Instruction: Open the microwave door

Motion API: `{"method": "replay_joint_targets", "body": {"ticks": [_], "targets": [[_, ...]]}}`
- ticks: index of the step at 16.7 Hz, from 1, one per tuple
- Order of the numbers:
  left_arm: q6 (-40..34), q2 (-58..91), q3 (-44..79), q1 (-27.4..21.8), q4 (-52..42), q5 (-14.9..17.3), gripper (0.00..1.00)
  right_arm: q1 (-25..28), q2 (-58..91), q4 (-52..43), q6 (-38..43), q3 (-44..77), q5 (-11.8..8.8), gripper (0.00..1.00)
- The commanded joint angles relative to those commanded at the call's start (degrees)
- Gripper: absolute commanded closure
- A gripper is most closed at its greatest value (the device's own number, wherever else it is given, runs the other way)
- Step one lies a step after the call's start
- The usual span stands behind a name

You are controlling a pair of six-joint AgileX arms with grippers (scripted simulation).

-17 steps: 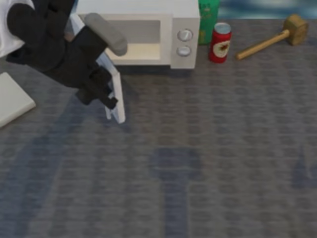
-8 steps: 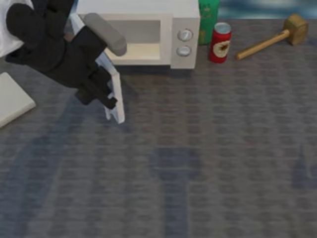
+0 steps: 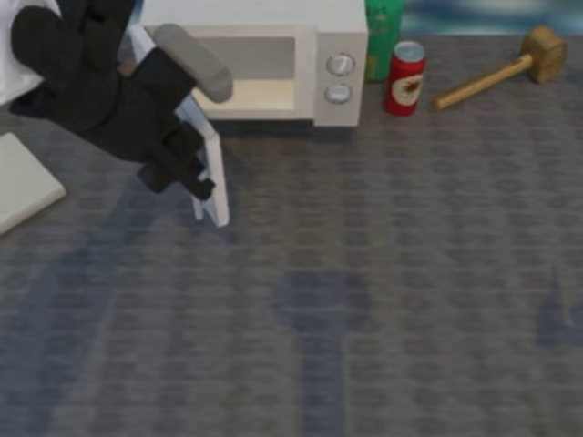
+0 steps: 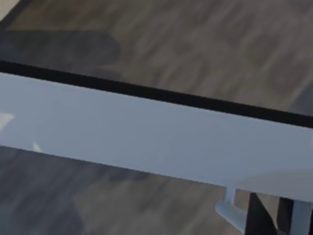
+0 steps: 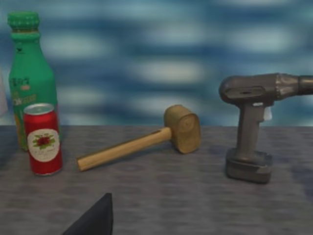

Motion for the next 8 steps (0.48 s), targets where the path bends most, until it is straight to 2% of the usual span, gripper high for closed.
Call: {"method": "replay_joint_targets", "body": {"ticks": [4,8], "targets": [[0.1,0.2,-0.2,-0.1,-0.1,0.3,1.00,0.0,0.0,0.0,0.0,0.0,0.0,0.00],[4.8,-0.1,-0.1,1.8,-1.6,2.2,1.00,0.0,0.0,0.0,0.0,0.0,0.0,0.00]]}}
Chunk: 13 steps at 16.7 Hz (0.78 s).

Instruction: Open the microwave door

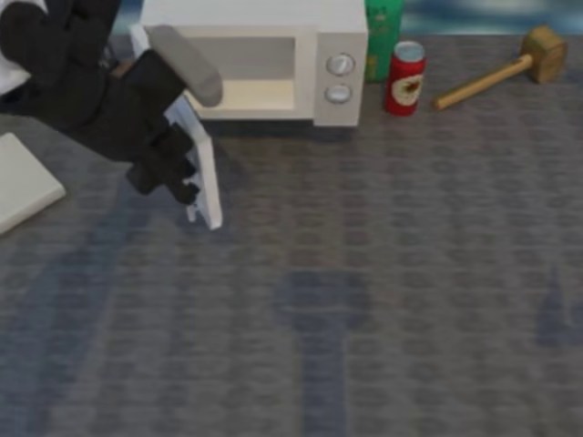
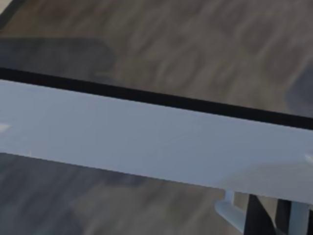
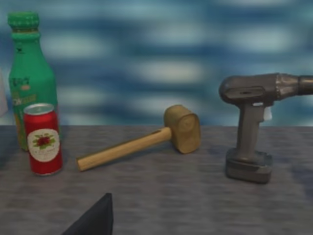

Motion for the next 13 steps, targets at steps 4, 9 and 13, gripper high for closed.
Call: {"method": "replay_joint_targets", "body": {"ticks": [4,9,13], "targets": [[6.0,-0.3,0.0,2.6,-2.1,2.6,1.00,0.0,0.0,0.0,0.0,0.0,0.0,0.00],[7.5,-0.4,0.0,3.3,-2.6,3.2,1.00,0.0,0.0,0.0,0.0,0.0,0.0,0.00],[7.5,-0.4,0.0,3.3,-2.6,3.2,1.00,0.0,0.0,0.0,0.0,0.0,0.0,0.00]]}}
